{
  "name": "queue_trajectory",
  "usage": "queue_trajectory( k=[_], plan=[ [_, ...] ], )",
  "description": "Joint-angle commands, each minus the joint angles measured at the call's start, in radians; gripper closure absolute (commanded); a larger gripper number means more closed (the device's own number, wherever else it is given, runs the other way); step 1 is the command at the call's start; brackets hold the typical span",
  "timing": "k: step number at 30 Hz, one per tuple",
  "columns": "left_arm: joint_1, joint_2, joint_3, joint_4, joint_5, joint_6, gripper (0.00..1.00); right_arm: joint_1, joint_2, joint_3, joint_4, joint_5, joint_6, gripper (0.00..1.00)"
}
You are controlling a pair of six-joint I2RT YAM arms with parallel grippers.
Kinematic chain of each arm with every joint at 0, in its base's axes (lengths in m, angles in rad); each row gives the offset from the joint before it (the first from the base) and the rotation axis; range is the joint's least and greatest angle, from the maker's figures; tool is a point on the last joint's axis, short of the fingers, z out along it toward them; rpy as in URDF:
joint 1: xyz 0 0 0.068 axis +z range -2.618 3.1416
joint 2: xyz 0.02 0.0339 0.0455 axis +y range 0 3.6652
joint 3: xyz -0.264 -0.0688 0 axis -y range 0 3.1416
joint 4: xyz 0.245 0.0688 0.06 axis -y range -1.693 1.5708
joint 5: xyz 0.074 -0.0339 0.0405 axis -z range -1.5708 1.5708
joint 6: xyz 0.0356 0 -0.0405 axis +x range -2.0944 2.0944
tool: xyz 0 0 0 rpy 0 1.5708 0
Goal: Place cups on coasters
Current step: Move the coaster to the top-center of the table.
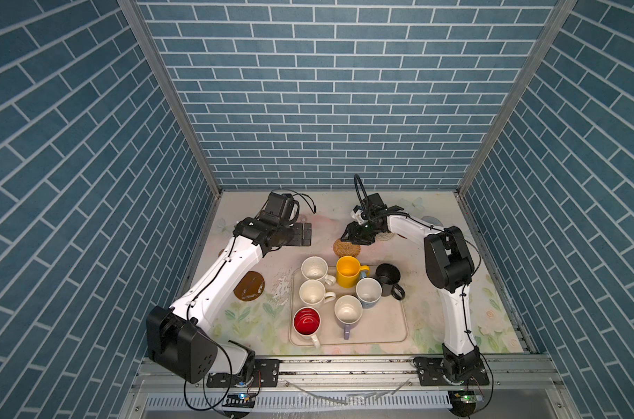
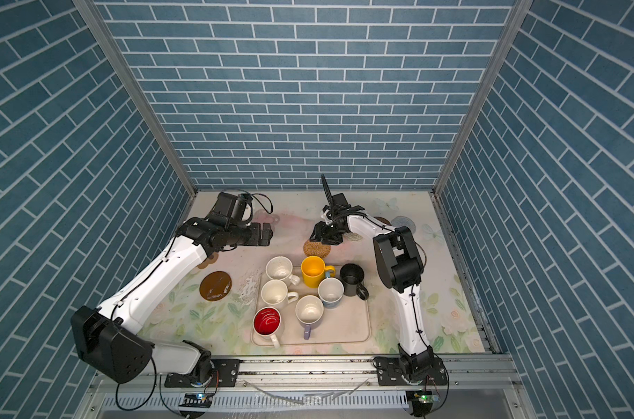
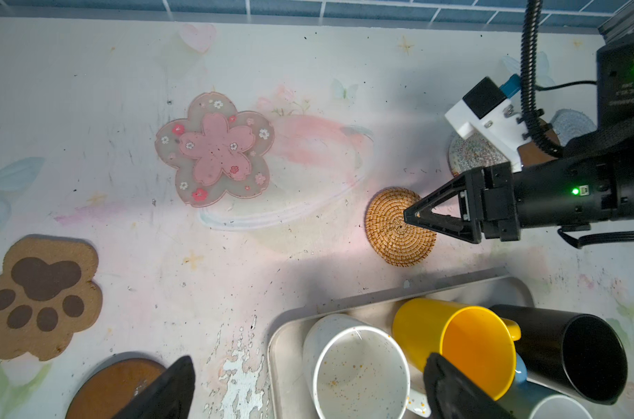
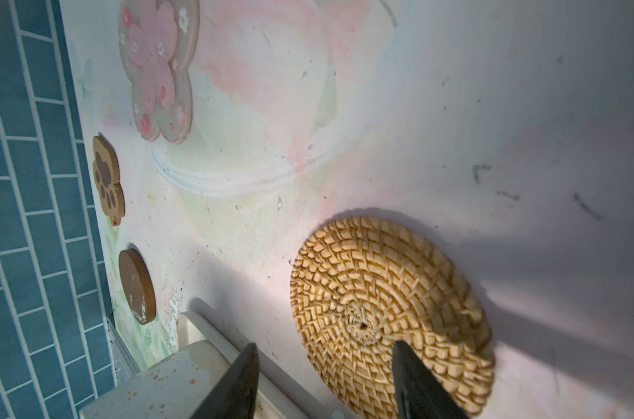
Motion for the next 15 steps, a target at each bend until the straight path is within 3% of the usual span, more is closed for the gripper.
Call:
queue_trajectory(
  k=[1,5,10,15],
  plan=[
    [0.008,-0.018,-0.017,-0.007,-0.043,-0.006,0.01,0.014,0.018,-0.041,0.032,0.033,0.024,0.41],
    [0.011,-0.012,-0.012,-0.015,-0.034,0.009,0.01,0.016,0.028,-0.057,0.058,0.068,0.046,0.41],
    [0.01,-0.01,-0.02,-0.005,-0.022,0.015,0.01,0.014,0.051,-0.015,0.006,0.27,0.049,0.42],
    [0.011,-0.008,-0.021,0.005,0.007,0.015,0.01,0.011,0.1,0.063,-0.02,0.363,0.056,0.42]
  ],
)
